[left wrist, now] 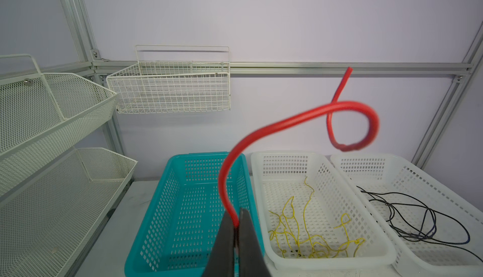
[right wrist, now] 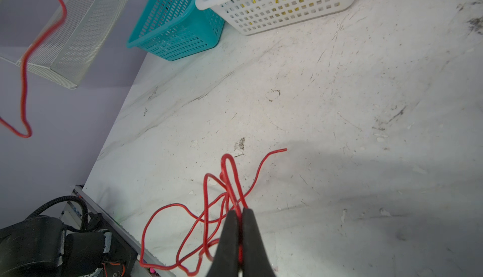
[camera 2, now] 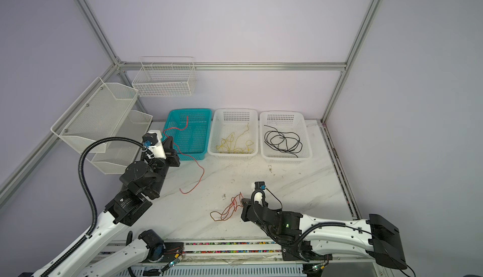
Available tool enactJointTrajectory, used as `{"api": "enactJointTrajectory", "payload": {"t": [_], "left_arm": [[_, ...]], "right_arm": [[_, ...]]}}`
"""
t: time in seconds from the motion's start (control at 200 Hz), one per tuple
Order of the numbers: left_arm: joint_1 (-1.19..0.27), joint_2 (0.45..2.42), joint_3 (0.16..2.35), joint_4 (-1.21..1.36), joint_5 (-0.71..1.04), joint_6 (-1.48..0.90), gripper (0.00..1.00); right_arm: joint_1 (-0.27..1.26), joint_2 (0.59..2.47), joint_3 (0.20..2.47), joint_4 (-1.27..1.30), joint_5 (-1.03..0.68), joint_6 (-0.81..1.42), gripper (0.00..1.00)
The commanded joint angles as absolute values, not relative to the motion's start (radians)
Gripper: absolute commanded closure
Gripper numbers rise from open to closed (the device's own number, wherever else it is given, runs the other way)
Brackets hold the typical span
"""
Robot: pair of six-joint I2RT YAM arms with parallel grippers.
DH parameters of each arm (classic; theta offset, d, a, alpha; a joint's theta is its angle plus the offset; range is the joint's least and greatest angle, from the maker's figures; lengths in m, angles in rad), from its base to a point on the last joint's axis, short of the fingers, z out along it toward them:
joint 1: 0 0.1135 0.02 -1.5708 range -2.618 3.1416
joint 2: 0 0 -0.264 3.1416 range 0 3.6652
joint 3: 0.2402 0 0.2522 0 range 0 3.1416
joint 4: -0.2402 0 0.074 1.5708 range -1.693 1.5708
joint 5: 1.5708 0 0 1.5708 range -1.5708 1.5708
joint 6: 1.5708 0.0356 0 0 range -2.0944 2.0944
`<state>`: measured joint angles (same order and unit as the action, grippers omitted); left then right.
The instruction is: Untangle the cables
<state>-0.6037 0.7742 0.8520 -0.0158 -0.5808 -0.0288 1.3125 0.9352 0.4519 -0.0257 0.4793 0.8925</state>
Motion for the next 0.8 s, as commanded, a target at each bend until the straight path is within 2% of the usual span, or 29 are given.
{"api": "enactJointTrajectory", "payload": {"t": [0.0,0.46,0.795], "left_arm": [[-0.591,0.775,0.886,0.057,-0.563,-0.003,1.0],[-0.56,0.849,0.893,0.106,-0.523,0.008,1.0],[-0.507,0.976,0.906,0.281,-0.506,0.092,1.0]], "right_arm": [[1.309,0.934,0.485,-0.003,0.502,0.873,1.0],[1.309,0.897,0.466,-0.007,0.527,0.866,1.0],[1.309,0.91,0.466,-0.001,0.529,0.858,1.0]]}}
